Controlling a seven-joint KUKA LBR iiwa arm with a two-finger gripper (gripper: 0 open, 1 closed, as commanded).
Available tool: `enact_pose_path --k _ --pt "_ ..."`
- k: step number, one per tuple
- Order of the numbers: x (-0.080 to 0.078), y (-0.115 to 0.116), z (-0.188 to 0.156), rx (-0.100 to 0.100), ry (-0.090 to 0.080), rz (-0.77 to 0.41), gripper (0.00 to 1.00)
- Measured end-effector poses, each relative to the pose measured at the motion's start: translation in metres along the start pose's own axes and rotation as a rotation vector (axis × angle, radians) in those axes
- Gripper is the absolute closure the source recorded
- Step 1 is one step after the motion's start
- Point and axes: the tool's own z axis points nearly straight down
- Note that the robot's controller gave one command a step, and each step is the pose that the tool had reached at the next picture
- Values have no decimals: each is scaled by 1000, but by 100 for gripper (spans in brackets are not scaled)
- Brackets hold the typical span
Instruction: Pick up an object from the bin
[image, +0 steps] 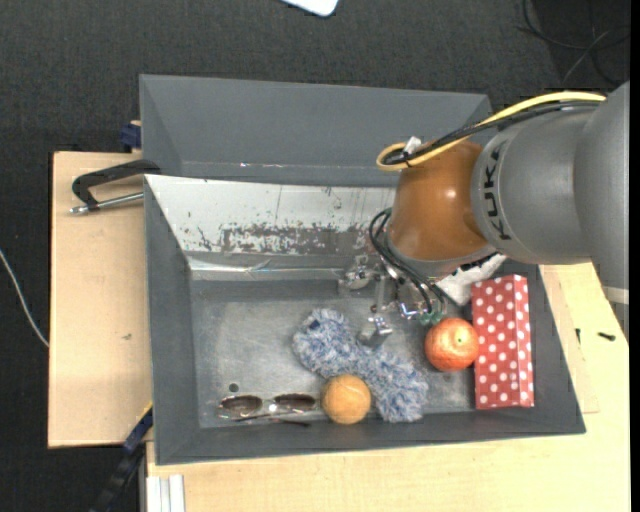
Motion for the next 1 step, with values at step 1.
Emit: enact_pose_path --k 1 --pt "-20 2 0 0 -1 -44 100"
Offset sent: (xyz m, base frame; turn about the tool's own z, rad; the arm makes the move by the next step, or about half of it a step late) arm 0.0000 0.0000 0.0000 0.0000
